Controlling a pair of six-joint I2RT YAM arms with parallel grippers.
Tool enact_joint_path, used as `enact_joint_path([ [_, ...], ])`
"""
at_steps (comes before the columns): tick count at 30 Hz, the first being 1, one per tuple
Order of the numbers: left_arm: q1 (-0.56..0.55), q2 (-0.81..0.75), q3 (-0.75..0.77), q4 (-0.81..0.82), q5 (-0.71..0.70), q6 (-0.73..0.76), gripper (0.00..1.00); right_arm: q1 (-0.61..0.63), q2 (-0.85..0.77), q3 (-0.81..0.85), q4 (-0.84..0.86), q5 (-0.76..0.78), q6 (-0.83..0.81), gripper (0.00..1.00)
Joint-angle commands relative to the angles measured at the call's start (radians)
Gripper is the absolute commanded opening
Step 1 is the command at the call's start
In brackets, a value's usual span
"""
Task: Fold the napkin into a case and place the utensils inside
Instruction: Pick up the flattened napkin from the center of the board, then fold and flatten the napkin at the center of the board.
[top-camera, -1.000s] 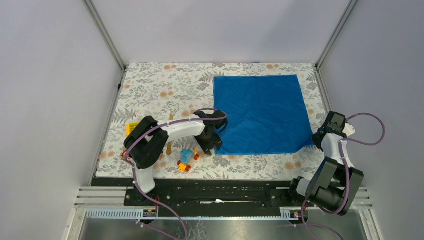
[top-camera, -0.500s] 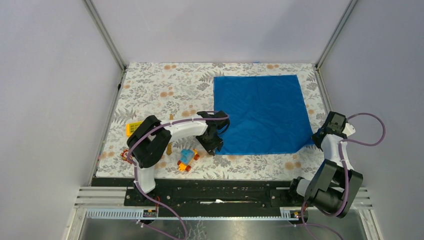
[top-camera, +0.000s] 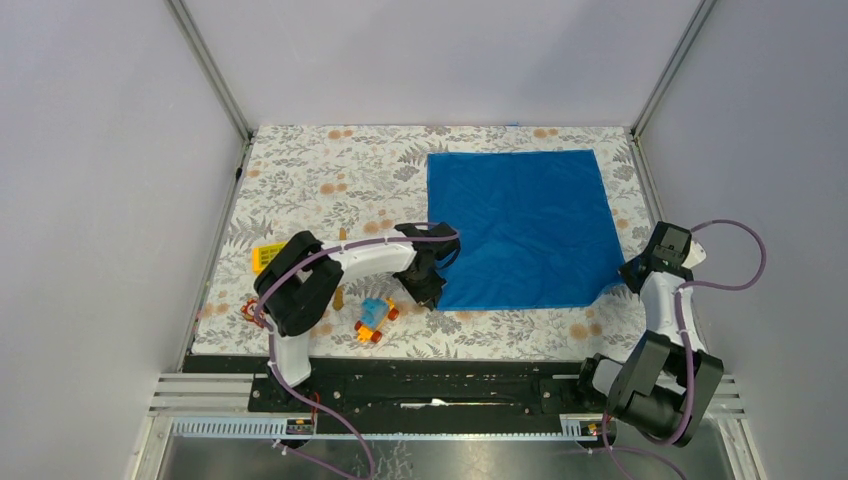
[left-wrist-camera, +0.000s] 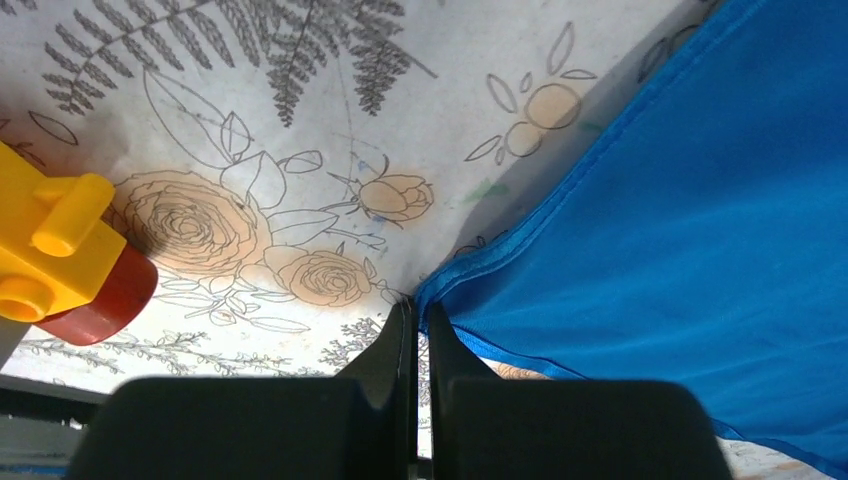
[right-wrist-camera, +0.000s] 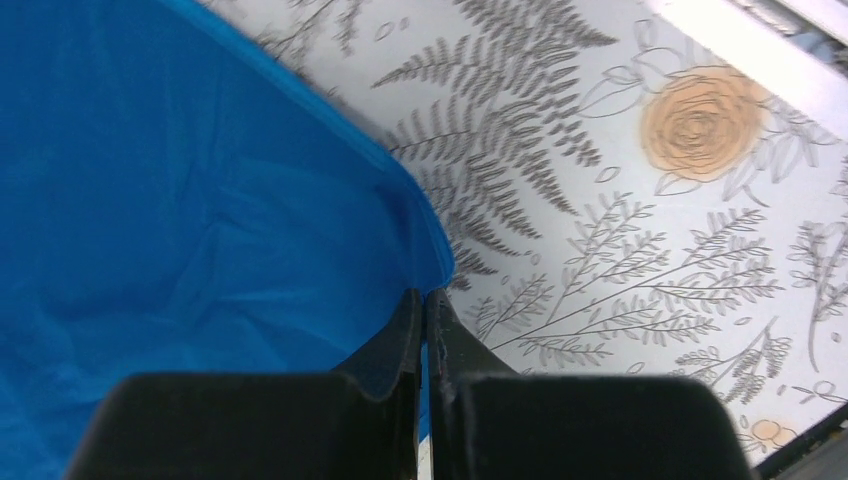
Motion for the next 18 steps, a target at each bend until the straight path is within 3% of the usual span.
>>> enact_joint_path([
  [1,-0.003,-0.047,-0.021,0.058,-0.211,0.007,0.00,0.012,-0.078,0.009,0.015,-0.154,-0.062,0.00],
  [10,-0.003,-0.508,-0.079,0.395,-0.364,0.405,0.00,0.012,-0.253,0.183,-0.023,-0.301,0.041,0.00],
  [18,-0.019,-0.716,0.213,0.413,-0.433,0.706,0.00,0.012,-0.285,0.663,-0.192,-0.353,0.075,0.00],
])
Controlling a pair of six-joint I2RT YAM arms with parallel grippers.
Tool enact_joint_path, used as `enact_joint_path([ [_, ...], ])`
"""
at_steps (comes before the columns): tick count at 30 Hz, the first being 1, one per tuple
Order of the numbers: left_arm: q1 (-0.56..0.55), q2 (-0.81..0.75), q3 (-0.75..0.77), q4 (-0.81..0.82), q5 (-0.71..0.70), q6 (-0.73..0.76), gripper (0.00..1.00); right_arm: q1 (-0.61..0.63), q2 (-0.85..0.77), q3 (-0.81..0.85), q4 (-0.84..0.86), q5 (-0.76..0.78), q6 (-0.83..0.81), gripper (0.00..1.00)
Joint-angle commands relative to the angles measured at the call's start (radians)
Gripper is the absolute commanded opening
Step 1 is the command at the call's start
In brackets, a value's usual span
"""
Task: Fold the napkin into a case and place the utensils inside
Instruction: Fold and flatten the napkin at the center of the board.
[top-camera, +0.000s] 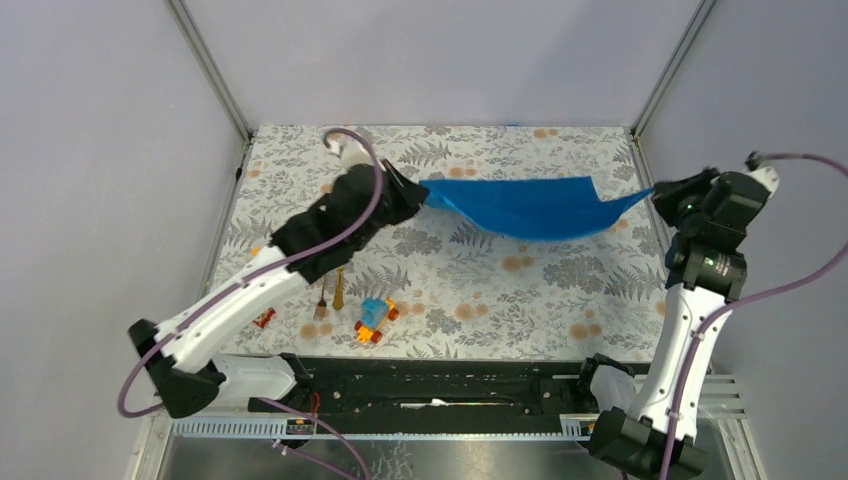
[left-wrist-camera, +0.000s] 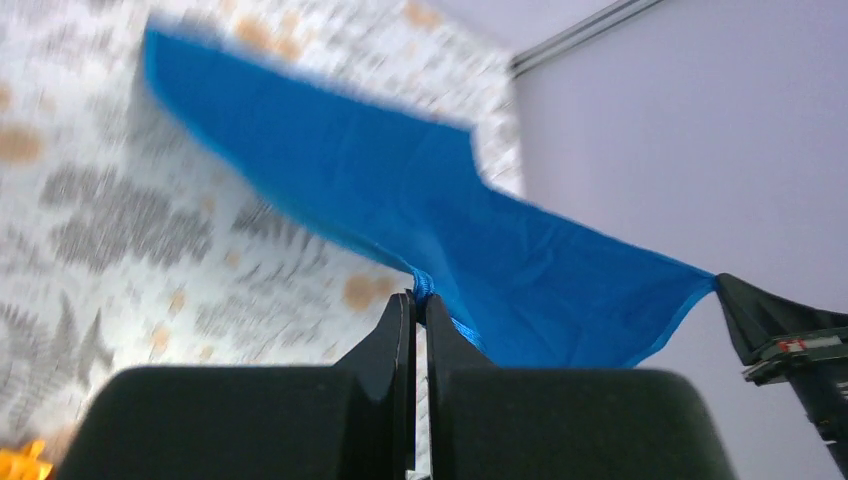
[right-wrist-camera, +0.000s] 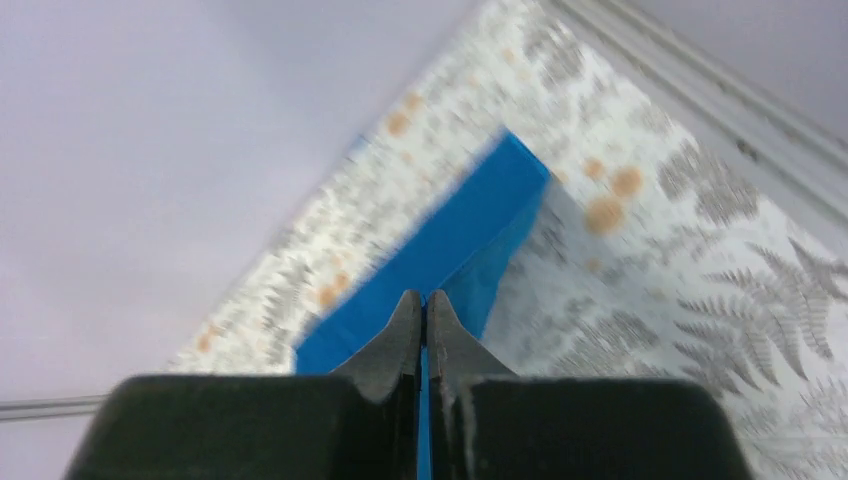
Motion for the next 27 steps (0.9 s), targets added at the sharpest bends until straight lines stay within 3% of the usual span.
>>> enact_joint_path([
  [1,-0.017,-0.095,0.177,0.076,-0.077,0.230,0.00,0.004,-0.066,0.262,-0.088,-0.058,0.040,0.00],
  [6,-0.032,-0.150,0.354,0.074,-0.075,0.335,0.00,0.004,-0.076,0.521,-0.133,-0.102,0.097,0.00],
  [10,-0.032,-0.147,0.437,0.071,-0.118,0.375,0.00,0.004,-0.062,0.619,-0.126,-0.102,0.127,0.00],
  [18,0.019,-0.010,0.426,0.149,-0.271,0.425,0.00,0.004,0.057,0.535,-0.014,-0.096,0.139,0.00],
  [23,0.224,0.146,0.419,0.186,-0.117,0.342,0.00,0.004,0.185,0.426,0.130,-0.093,0.132,0.00],
  [27,0.305,0.285,0.412,0.242,-0.050,0.298,0.00,0.020,0.344,0.341,0.280,-0.110,0.124,0.00],
])
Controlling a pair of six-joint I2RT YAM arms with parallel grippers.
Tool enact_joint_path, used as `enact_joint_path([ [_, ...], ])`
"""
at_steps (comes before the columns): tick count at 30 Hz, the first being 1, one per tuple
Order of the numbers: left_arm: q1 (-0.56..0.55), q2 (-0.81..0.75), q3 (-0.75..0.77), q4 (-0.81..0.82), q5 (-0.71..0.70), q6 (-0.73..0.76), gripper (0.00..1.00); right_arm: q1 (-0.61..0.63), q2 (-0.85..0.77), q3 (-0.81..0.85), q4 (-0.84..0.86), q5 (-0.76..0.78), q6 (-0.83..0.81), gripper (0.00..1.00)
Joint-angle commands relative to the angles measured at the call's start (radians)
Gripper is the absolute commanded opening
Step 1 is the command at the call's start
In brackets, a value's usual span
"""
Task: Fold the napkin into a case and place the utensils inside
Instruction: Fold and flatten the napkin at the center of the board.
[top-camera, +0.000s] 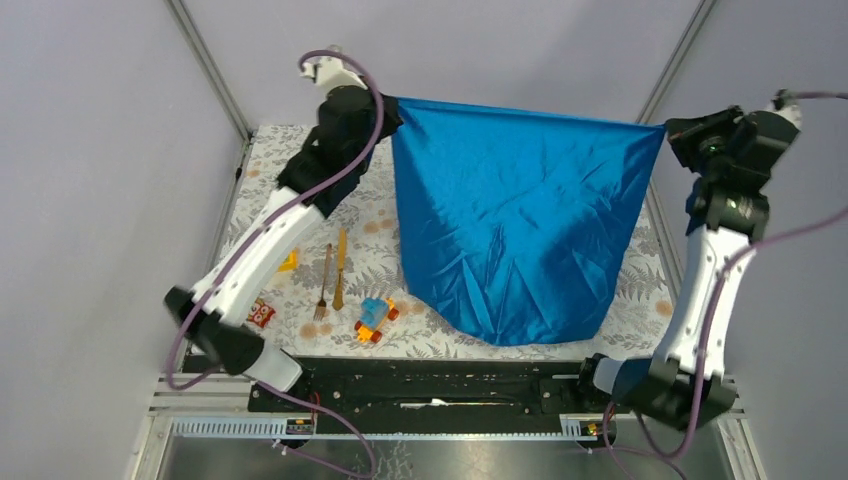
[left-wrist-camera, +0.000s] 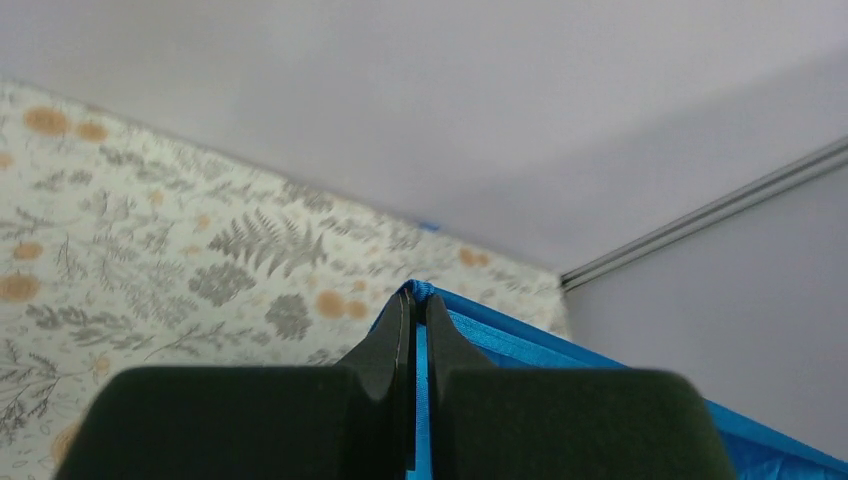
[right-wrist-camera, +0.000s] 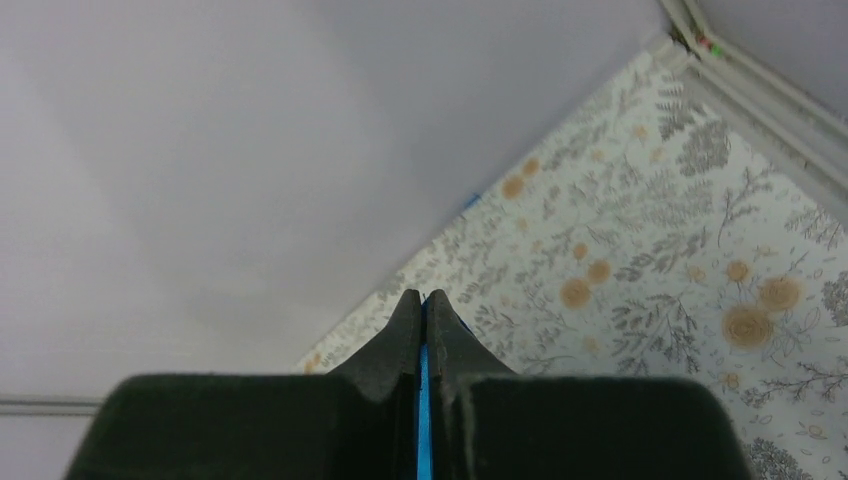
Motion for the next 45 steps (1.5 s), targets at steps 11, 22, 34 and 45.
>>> enact_joint_path([
  [11,0.206,0.606,0.088,0.415,0.334,0.000,0.00,0.101,0.709,0.001,0.532,-0.066,-0.068,0.00],
  [22,0.243,0.859,0.257,0.381,0.425,0.007,0.00,0.111,1.007,0.186,0.435,-0.196,-0.090,0.00],
  [34,0.245,0.579,-0.141,0.131,0.559,-0.093,0.00,0.111,0.619,-0.204,0.143,-0.030,-0.151,0.00],
  [45,0.240,0.389,-0.487,0.020,0.679,-0.080,0.00,0.112,0.227,-0.688,0.108,0.108,-0.194,0.00],
])
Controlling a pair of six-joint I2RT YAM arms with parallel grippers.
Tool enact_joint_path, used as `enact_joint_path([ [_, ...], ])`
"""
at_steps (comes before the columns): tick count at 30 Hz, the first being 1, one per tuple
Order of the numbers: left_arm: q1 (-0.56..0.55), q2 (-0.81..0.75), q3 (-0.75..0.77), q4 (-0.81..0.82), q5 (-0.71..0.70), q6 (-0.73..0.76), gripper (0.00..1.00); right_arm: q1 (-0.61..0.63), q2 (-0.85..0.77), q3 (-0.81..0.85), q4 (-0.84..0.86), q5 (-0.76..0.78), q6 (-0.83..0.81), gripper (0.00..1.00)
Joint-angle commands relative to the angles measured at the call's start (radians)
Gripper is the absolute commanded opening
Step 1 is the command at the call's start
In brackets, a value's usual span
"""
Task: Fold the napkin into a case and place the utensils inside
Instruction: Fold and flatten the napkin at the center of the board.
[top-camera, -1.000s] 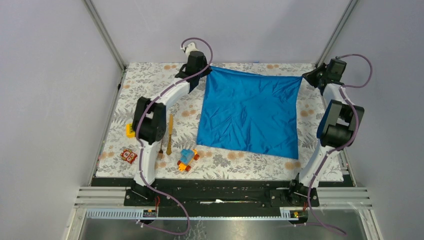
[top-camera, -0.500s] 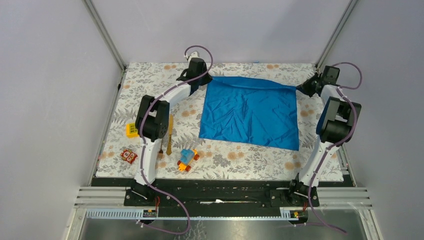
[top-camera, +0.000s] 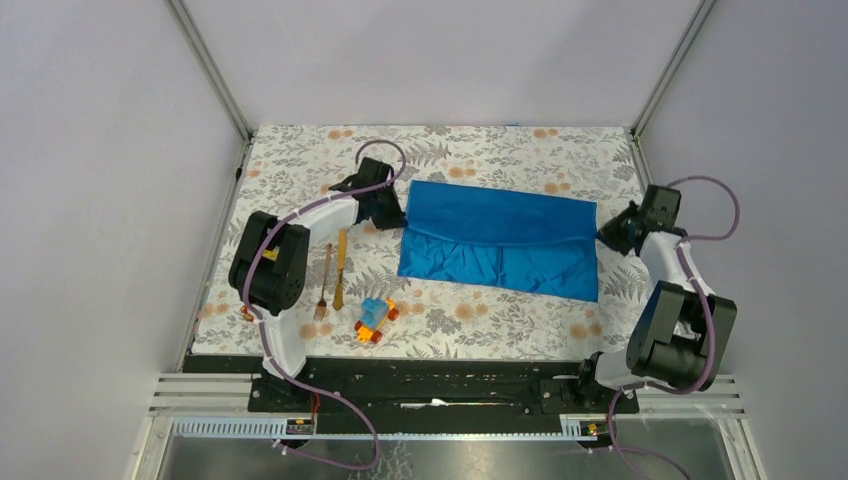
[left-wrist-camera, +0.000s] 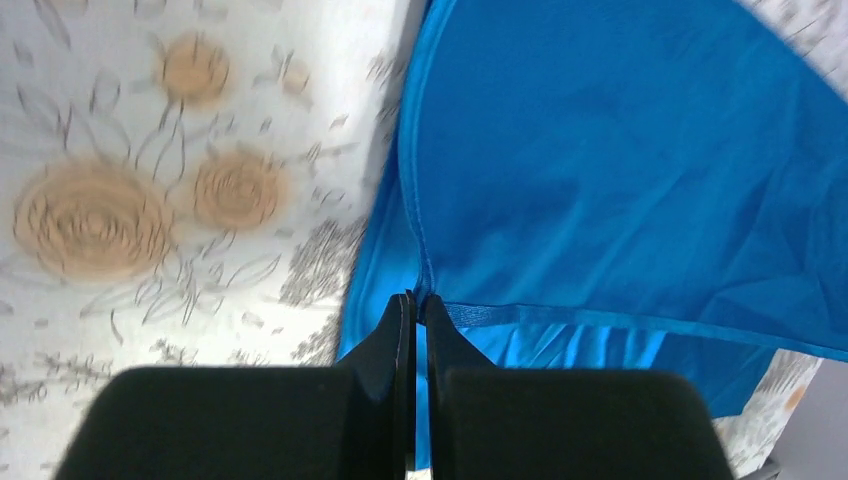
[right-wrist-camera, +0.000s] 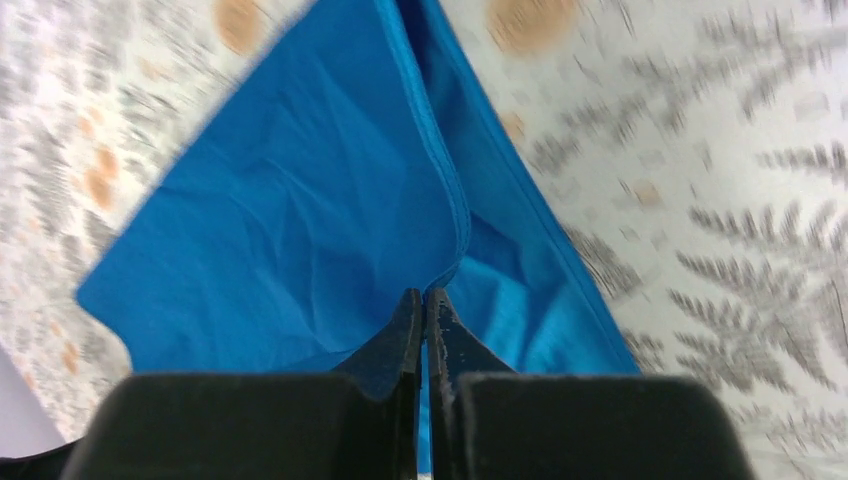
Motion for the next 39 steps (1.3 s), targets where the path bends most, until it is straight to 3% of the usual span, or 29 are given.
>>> enact_joint_path([
  [1,-0.003,-0.081,-0.095,-0.018,0.079,-0.009,0.00,0.007,-0.073,-0.133,-0.028,0.071,-0.045,0.00],
  [14,-0.094,-0.239,-0.239,-0.039,0.067,-0.002,0.00,0.007,-0.137,-0.197,-0.096,0.231,-0.060,0.00],
  [31,-0.125,-0.347,-0.315,-0.078,0.090,-0.011,0.00,0.006,-0.279,-0.183,-0.200,0.235,-0.050,0.00],
  [39,-0.154,-0.356,-0.330,-0.120,0.100,-0.026,0.00,0.006,-0.336,-0.217,-0.259,0.315,-0.035,0.00],
])
